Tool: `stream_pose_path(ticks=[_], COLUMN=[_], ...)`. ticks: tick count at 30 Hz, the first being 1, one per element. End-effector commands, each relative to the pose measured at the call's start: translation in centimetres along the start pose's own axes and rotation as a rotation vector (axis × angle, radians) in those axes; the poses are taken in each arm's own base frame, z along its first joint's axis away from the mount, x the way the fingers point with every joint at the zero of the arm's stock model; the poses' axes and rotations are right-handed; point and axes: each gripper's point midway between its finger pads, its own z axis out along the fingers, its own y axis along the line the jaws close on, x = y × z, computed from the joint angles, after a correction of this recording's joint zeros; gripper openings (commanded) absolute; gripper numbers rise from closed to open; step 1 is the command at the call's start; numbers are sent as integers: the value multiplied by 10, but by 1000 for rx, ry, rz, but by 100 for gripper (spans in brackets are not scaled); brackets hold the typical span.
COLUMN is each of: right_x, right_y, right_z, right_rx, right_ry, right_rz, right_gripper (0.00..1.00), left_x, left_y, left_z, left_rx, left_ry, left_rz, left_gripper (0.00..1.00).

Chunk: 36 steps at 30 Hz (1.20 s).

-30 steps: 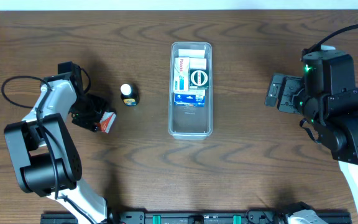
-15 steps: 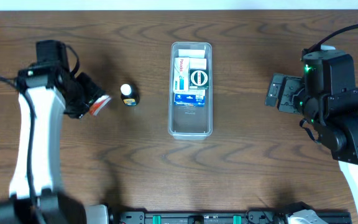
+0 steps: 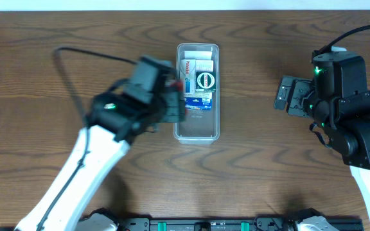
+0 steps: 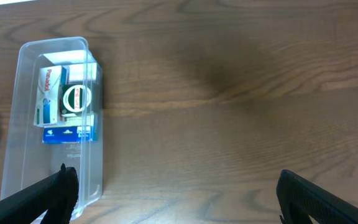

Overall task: Pack container
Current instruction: 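Lift the red box and carry it over the container, then lower the red box into the container's near end and open the left gripper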

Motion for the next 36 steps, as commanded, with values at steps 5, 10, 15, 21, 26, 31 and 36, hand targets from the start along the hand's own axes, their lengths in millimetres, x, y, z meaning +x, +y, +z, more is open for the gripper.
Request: stream_pose_path(ticks=[5,10,15,21,26,31,36], right_x=[-2,-2,-2,-2,-2,-2,-2], right_y=[-6,-6,-6,-6,-6,-6,-6], right_z=[1,1,1,1,1,1,1], right_rx=[24,24,24,24,24,24,24], right_ry=[-7,-7,-7,-7,-7,-7,-7], right_rz=[-3,-3,-2,-2,-2,-2,-3], right_gripper=[99,99,99,99,99,99,99], left_x=[16,31,46,52,56,65,70], left_y=[-16,-15,-9,-16,-22,-34,-41], left_z=[69,116,147,156,156,155,155], left_rx=[-71,-114,-147,-120,-112,-86,-80], left_ry=[124,213,284,307,314,331,335], left_rz=[85,103,106,77,71,86,106], left_gripper=[65,66,65,66,66,66,67])
